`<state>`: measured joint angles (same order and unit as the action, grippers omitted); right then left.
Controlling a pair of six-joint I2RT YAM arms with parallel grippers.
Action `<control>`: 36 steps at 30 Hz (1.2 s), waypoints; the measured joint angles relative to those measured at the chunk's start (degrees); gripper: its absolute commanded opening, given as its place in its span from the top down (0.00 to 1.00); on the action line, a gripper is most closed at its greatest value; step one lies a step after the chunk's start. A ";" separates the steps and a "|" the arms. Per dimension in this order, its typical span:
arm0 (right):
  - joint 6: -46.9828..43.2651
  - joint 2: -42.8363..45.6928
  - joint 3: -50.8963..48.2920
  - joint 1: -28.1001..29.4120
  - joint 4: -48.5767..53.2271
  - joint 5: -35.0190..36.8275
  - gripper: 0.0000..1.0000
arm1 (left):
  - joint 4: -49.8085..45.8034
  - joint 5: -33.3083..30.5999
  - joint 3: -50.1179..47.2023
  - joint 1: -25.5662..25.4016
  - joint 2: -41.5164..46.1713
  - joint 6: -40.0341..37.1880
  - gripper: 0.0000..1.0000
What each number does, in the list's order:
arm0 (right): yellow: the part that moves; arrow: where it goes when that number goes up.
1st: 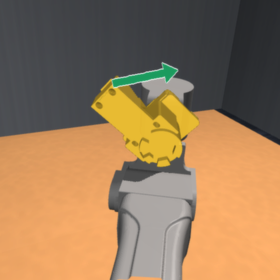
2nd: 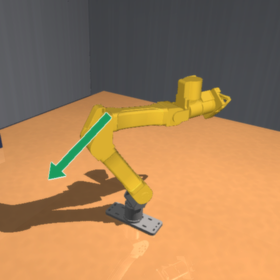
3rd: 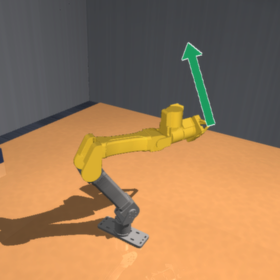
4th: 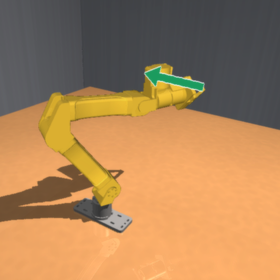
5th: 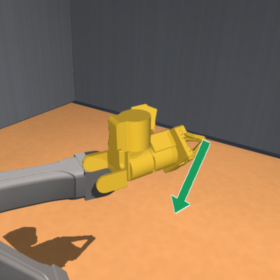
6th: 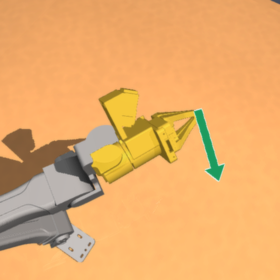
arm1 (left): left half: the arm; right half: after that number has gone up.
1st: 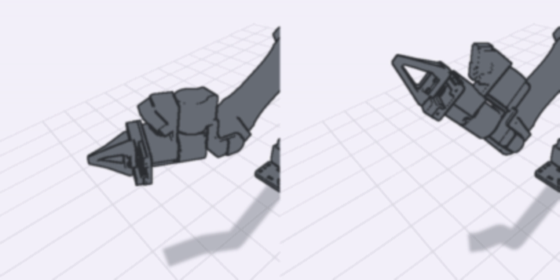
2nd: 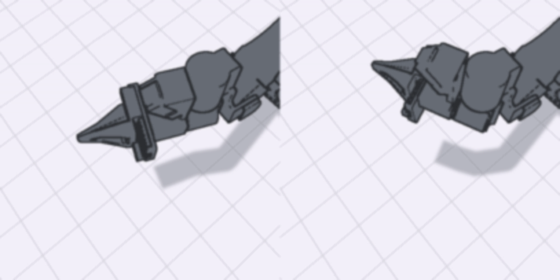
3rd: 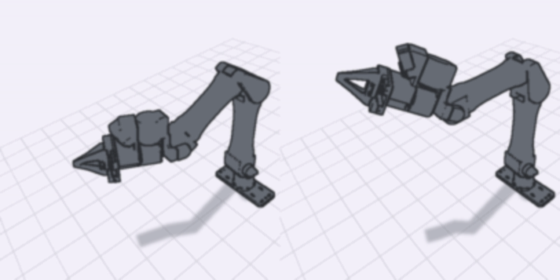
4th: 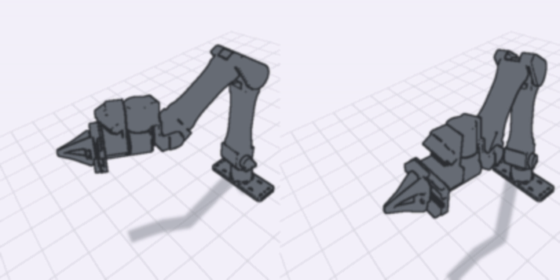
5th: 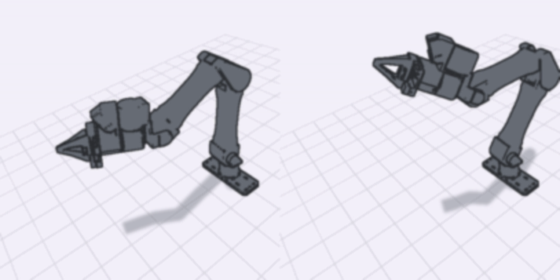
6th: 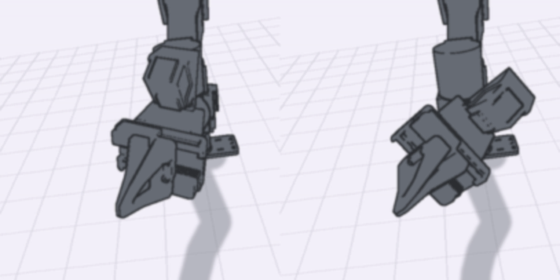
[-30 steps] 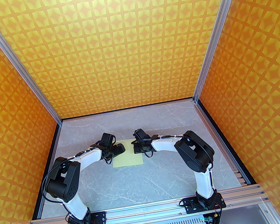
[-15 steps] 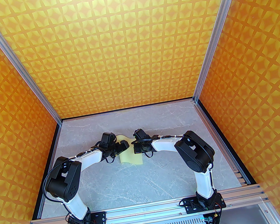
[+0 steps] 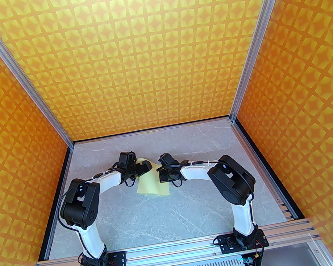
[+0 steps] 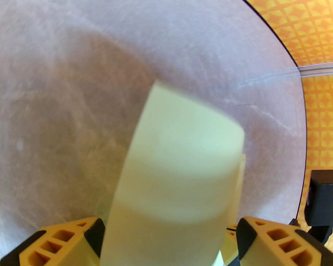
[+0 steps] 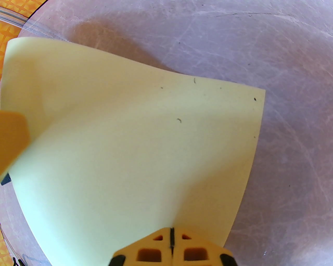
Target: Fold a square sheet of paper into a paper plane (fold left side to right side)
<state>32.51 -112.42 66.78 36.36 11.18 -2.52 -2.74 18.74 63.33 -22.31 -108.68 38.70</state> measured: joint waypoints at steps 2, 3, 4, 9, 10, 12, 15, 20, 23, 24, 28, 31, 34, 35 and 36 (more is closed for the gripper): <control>-0.02 0.02 0.00 0.00 0.00 0.00 1.00 | 0.26 0.79 -0.52 0.00 0.70 -0.35 0.13; -0.02 0.04 -0.02 0.00 0.02 0.00 1.00 | 0.42 1.20 -1.29 0.00 1.42 -0.48 0.13; -0.02 0.04 -0.07 0.00 -0.02 0.00 1.00 | 0.46 1.66 -2.34 0.00 2.43 -0.66 0.13; -0.02 0.37 -0.46 0.00 0.02 0.02 1.00 | 0.59 4.31 -8.31 0.00 8.26 -0.87 0.12; -0.02 0.44 -0.52 0.00 0.02 0.02 1.00 | 0.66 4.66 -9.31 0.00 9.16 -0.87 0.12; -0.02 0.59 -0.72 0.00 0.04 0.02 1.00 | 0.76 5.22 -11.19 0.00 10.84 -0.85 0.12; -0.02 0.68 -0.76 0.00 0.20 0.02 1.00 | 0.98 5.75 -12.81 0.00 12.33 -0.76 0.12; -0.02 0.68 -0.76 0.00 0.20 0.02 1.00 | 2.40 6.14 -13.55 0.20 13.07 0.33 0.13; -0.02 0.76 -0.76 0.00 0.24 0.02 1.00 | 3.52 6.40 -13.60 0.20 13.07 1.22 0.13; -0.02 0.83 -0.79 0.00 0.50 0.00 1.00 | 3.91 6.58 -13.60 0.20 13.07 1.46 0.14; -0.02 1.14 -0.98 0.00 1.05 0.00 1.00 | 6.01 8.09 -13.64 0.20 13.07 2.95 0.14; 0.00 1.16 -1.05 0.00 1.03 -0.11 1.00 | 9.44 10.10 -13.79 0.13 12.76 4.96 0.14; 0.00 1.42 -1.33 -0.11 1.03 -0.66 1.00 | 13.38 11.72 -14.19 -0.33 11.93 7.15 0.14; 0.02 1.46 -1.46 -0.11 1.03 -0.87 1.00 | 14.58 12.11 -14.43 -0.59 11.65 7.85 0.15; 0.02 1.53 -1.51 -0.15 1.01 -1.05 1.00 | 15.65 12.52 -14.64 -0.90 11.34 8.44 0.14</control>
<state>32.53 -110.89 65.28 36.21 12.19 -3.57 12.91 31.27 48.69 -23.20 -97.34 47.13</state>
